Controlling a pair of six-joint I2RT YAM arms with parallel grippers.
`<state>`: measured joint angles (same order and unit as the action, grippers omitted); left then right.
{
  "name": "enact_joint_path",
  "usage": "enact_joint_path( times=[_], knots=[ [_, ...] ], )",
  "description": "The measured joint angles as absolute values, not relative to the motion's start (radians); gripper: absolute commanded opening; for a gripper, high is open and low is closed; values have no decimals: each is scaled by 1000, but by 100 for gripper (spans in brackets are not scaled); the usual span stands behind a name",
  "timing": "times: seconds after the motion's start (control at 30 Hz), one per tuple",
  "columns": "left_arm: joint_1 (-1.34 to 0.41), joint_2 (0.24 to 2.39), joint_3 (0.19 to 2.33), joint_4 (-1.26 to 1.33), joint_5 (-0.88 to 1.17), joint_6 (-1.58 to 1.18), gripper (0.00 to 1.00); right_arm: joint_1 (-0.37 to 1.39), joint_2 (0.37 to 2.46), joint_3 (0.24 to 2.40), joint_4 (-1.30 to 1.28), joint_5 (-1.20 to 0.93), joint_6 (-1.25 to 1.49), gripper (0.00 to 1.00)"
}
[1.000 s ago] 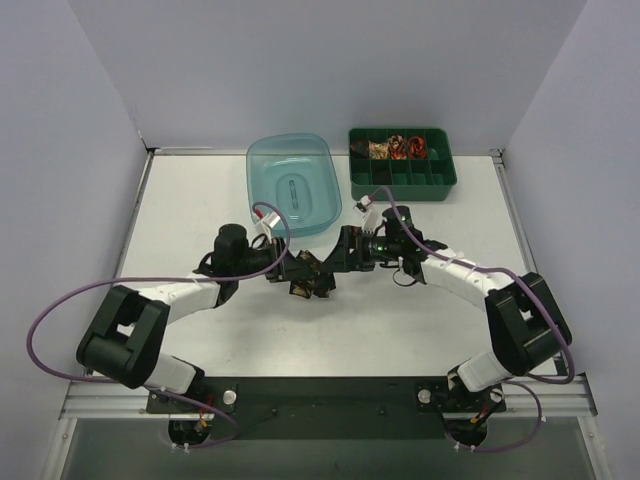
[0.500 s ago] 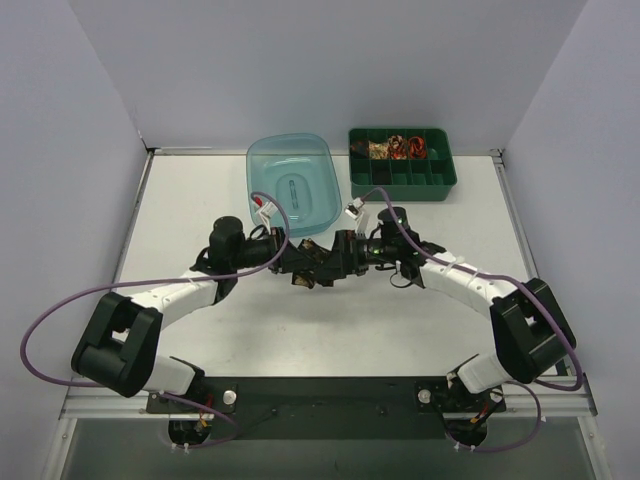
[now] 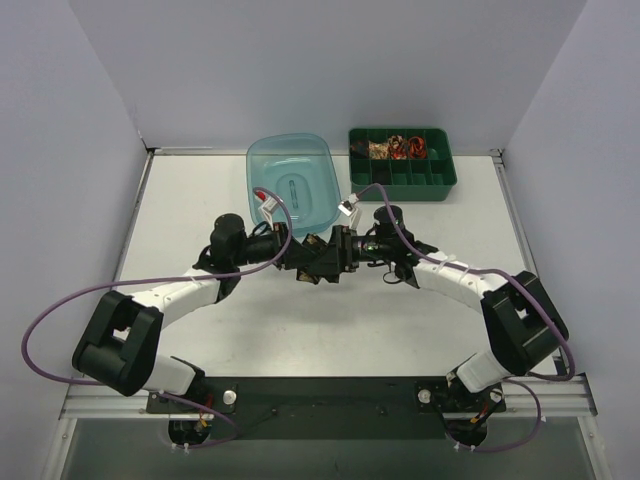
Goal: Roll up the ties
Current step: Pick up the tie at the center of the board.
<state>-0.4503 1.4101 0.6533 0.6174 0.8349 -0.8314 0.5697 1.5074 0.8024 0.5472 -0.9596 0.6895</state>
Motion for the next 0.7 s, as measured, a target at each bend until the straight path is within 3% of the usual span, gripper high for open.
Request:
enact_joint_path(
  times=[0.17, 0.27, 0.33, 0.53, 0.63, 0.67, 0.7],
  knots=[
    [-452, 1414, 654, 617, 834, -834, 0, 585, 1538, 803, 590, -979, 724, 38],
    [-450, 1417, 655, 618, 830, -836, 0, 585, 1541, 803, 605, -992, 743, 20],
    [-444, 1418, 655, 618, 829, -841, 0, 584, 1546, 803, 616, -998, 754, 1],
    [-439, 1418, 655, 625, 830, -854, 0, 581, 1547, 804, 625, -1003, 759, 0],
    [-439, 1418, 656, 624, 825, -852, 16, 581, 1547, 813, 602, -999, 744, 0],
    [-438, 1418, 659, 616, 823, -850, 25, 581, 1547, 820, 584, -994, 733, 0],
    [-437, 1418, 665, 606, 819, -844, 40, 581, 1547, 830, 564, -986, 720, 0]
  ],
)
